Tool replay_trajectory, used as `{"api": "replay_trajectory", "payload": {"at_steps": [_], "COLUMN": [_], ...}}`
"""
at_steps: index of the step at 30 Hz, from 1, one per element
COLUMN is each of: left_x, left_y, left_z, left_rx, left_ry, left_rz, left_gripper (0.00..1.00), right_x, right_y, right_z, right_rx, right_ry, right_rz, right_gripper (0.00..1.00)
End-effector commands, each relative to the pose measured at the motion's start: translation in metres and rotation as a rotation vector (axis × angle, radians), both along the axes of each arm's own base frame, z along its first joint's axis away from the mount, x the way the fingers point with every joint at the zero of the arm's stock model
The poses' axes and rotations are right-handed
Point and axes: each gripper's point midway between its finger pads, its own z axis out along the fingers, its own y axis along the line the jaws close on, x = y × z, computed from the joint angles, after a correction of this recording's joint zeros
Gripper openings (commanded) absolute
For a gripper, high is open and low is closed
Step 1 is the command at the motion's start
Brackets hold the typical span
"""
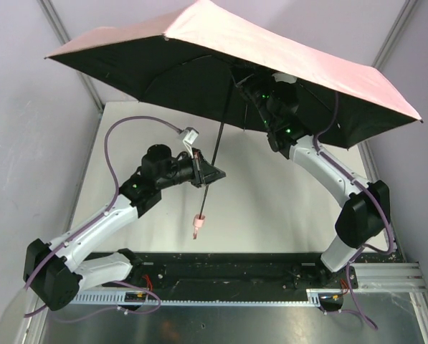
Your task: Put away the umbrella
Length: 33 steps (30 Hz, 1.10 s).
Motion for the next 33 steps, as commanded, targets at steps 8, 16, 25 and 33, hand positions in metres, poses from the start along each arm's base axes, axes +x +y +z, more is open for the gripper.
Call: {"api": "replay_trajectory", "payload": {"at_steps": [8,16,25,33], "left_x": [-0.018,-0.018,0.002,0.016], "left_y": [-0.008,-0.009,0.005,0.020], "left_z": [0.028,0.027,0.025,0.025], "left_rx": [-0.034,-0.030,-0.013,-0.008], "left_ry": [-0.130,-0.134,-0.119,-0.122], "left_rz": [-0.122,-0.120,-0.050,0.004], "left_gripper": [0.00,0.00,0.00,0.00], "right_x": [0.035,0.040,-0.025,-0.099], "right_y": [-0.043,-0.040,0.001,0.043], "right_z": [0.020,0.038,0.003,-0.066], "right_rx": [0.079,0.012,-0.110,-0.105], "right_ry": [-0.031,-0.088,-0.075,-0.016], "right_rz": [-0.081,-0.087,0.096,0.220], "right_gripper": [0.51,0.05,0.00,0.00]}}
